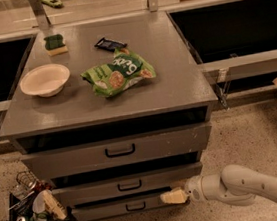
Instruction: Close middle drawer
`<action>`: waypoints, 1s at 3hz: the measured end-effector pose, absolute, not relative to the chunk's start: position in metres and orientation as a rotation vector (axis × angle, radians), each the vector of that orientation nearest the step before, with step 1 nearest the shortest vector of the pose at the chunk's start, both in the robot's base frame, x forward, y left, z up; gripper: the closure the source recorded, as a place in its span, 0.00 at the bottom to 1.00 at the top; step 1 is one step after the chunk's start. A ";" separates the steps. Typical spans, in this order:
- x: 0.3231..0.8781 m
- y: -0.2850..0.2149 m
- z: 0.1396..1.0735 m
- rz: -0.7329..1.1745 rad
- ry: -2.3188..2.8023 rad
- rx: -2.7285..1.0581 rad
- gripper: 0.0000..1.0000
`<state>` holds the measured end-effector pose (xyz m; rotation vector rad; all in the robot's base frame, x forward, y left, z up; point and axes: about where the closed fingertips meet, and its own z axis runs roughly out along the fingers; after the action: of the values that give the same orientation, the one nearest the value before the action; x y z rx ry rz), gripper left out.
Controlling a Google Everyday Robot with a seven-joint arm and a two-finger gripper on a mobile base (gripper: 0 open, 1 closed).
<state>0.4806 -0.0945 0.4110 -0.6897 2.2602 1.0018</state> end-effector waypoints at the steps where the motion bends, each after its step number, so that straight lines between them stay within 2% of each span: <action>1: 0.481 -0.094 0.413 0.991 2.248 -0.667 0.66; 2: 0.483 -0.095 0.418 0.947 2.230 -0.606 0.89; 3: 0.502 -0.088 0.423 0.885 2.206 -0.629 1.00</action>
Offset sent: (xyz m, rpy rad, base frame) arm 0.0081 -0.0095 0.0128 -0.0032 -0.0850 -0.1732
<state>0.5019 -0.0880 0.4235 -0.6286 2.2059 0.8849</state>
